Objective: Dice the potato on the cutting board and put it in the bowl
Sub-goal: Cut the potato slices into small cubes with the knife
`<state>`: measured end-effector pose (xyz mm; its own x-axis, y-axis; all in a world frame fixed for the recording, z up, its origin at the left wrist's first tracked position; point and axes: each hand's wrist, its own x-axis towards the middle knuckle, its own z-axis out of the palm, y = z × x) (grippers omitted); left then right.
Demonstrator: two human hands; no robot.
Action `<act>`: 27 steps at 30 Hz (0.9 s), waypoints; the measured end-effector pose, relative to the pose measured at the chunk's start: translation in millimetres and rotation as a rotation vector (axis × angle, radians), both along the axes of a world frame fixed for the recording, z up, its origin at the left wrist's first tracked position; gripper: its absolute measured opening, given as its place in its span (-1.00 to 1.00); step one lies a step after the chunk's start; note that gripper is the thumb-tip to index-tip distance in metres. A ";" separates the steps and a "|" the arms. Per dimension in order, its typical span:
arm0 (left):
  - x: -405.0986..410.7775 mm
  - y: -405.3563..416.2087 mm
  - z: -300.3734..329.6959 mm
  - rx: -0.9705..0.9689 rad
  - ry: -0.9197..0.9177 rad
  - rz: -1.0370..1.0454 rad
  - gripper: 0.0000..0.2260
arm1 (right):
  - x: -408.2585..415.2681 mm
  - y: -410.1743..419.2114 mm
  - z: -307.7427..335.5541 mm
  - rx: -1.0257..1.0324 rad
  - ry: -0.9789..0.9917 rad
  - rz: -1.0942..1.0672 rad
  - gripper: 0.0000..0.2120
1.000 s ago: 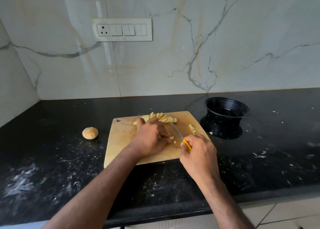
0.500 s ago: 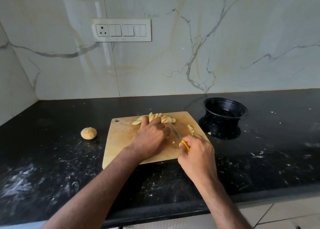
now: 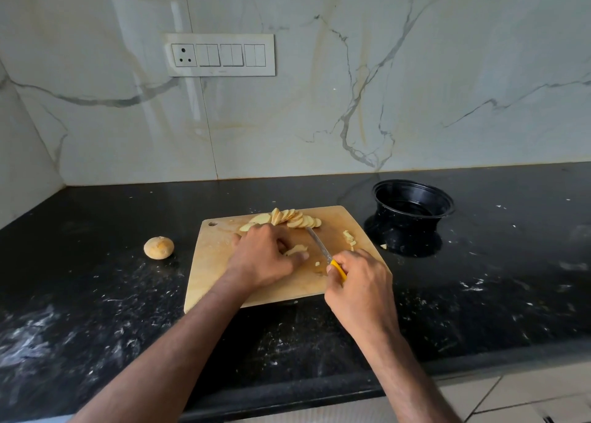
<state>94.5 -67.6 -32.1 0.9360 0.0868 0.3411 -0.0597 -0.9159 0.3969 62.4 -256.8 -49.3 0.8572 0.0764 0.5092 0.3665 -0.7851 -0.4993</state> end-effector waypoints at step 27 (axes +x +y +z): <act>-0.5 4.9 1.4 -0.165 -0.072 -0.095 -0.77 | -5.7 11.0 6.0 -0.071 -0.032 0.018 -0.74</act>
